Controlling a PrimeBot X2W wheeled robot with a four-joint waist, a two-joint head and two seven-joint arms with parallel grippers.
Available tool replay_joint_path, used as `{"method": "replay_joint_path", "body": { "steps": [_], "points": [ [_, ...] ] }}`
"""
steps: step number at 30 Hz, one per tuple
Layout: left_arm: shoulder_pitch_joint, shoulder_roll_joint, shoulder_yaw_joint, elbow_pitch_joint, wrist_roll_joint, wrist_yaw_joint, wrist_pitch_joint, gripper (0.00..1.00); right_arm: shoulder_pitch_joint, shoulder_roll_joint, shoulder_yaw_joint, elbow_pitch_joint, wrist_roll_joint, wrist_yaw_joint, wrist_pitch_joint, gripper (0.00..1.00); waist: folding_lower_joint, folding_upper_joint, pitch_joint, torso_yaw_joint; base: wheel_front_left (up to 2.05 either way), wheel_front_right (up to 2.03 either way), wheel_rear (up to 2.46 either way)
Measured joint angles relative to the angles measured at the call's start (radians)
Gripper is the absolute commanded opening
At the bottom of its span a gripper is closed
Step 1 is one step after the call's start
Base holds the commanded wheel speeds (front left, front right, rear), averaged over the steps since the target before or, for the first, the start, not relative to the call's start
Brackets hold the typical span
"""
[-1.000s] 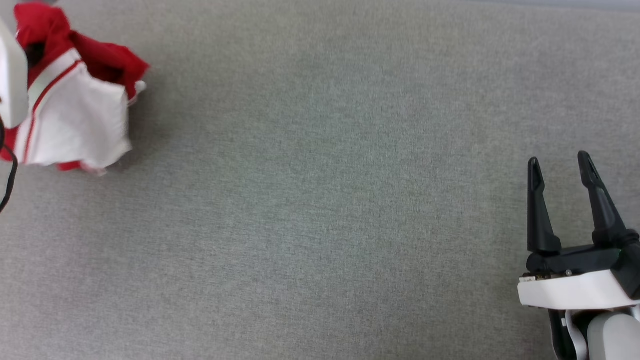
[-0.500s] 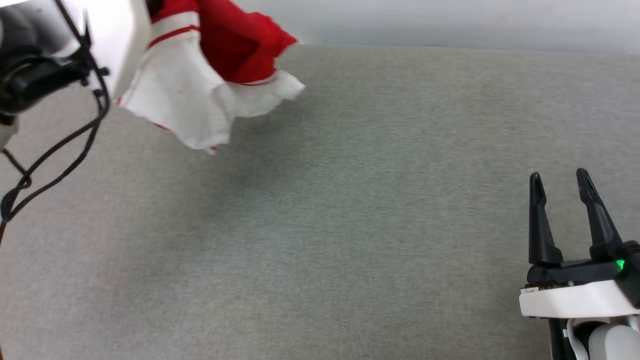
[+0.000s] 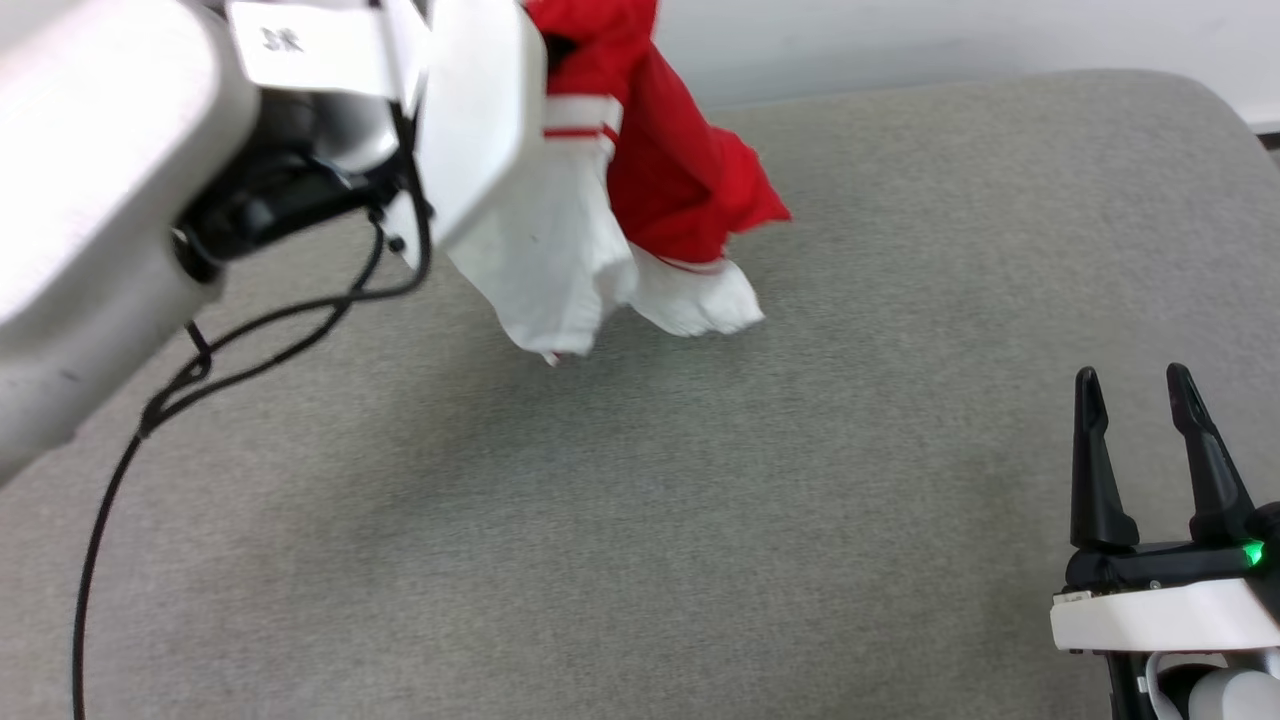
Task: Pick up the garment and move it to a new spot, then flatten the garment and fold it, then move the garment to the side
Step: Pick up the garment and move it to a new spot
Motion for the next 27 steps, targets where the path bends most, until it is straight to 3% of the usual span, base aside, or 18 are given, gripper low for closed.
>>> {"method": "replay_joint_path", "body": {
  "steps": [10,16,20,27],
  "points": [
    [0.101,-0.077,-0.142,0.040,-0.021,0.000,-0.053,0.00,-0.016,0.000,0.012,-0.001,0.008,0.000,0.000,1.00,0.0001,0.0000,0.052,-0.065,0.00,0.00,0.00],
    [0.227,-0.130,-0.163,0.138,0.002,0.000,-0.078,0.00,-0.049,0.000,0.025,0.003,0.008,0.000,0.000,1.00,0.0001,0.0000,0.105,-0.087,0.00,0.00,0.00],
    [0.347,-0.154,-0.164,0.175,0.051,0.000,-0.026,0.00,-0.061,0.000,0.024,0.005,0.008,0.000,0.000,1.00,0.0001,0.0000,0.137,-0.102,0.00,0.00,0.00],
    [0.442,-0.154,-0.160,0.189,0.092,0.000,-0.005,0.00,-0.061,0.000,0.020,0.015,0.008,0.000,0.000,1.00,0.0001,0.0000,0.150,-0.095,0.00,0.00,0.00]
  ]
}}
